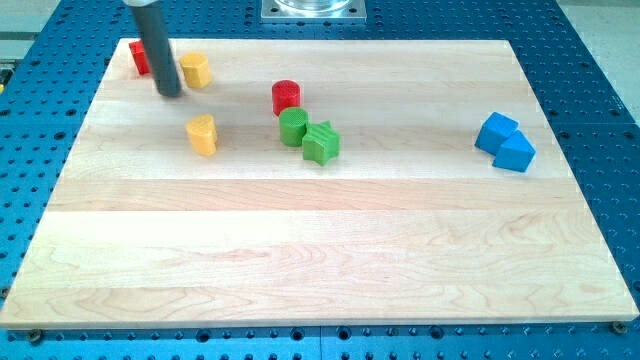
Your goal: Keep yellow blocks and red circle in a diagonal line
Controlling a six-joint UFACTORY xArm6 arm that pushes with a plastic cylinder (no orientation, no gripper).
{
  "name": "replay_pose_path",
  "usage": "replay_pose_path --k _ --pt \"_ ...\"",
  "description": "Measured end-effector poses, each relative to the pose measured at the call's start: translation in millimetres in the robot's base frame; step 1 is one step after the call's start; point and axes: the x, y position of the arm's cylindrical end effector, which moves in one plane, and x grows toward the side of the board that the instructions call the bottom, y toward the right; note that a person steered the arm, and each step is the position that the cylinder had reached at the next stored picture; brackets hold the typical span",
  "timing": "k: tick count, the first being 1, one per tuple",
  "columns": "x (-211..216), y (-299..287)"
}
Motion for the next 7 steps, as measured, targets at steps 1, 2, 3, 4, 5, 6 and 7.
replay_pose_path --k 1,2,3,4,5,6,7 --pt "-9.6 -5.4" --pt "-24.2 89.8" --pt "-44.7 110.8" --pt "-60.9 51.4" --pt "-76.9 106.6" --pt "-80.2 181.0" --pt "-94.9 183.8"
